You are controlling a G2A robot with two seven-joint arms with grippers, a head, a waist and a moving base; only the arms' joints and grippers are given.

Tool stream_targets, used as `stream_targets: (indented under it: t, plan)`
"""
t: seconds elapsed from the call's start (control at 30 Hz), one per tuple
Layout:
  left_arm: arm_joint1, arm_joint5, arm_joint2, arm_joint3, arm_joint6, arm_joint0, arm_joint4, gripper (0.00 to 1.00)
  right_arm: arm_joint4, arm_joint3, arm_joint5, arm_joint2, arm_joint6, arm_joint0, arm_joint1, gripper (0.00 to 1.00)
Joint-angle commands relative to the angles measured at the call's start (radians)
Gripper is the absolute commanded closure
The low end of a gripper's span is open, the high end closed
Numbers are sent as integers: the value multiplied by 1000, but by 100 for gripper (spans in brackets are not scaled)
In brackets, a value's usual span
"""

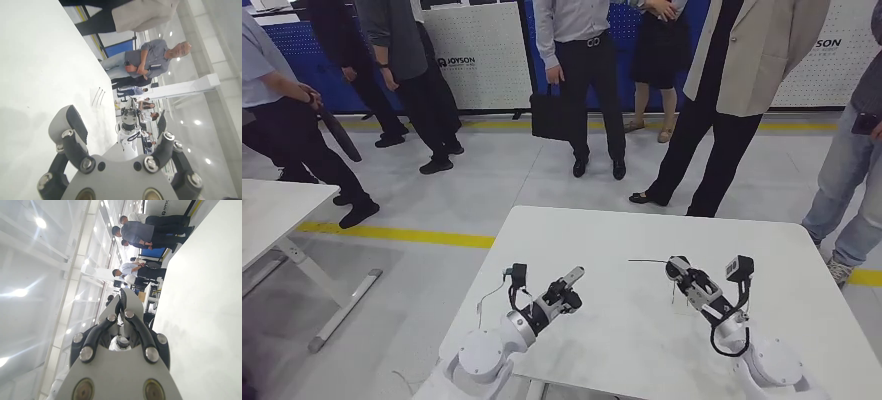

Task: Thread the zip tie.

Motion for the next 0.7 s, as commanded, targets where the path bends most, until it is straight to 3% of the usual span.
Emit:
stream_targets:
  t: [0.0, 0.13, 0.5, 0.67]
  plan:
    - [-7, 6, 56, 10, 10, -27, 15, 0, -38, -2, -13, -14, -41, -1, -5, 100]
    - [-23, 19, 129, 59, 77, -87, 21, 0, -91, -5, -2, -27, -66, -6, -10, 100]
    - [-26, 10, 141, 58, 88, -95, 11, 0, -97, -10, 2, -28, -74, -10, -11, 100]
    - [-45, 3, 217, 75, 114, -172, 0, 0, -115, -11, 4, -45, -75, -17, -19, 100]
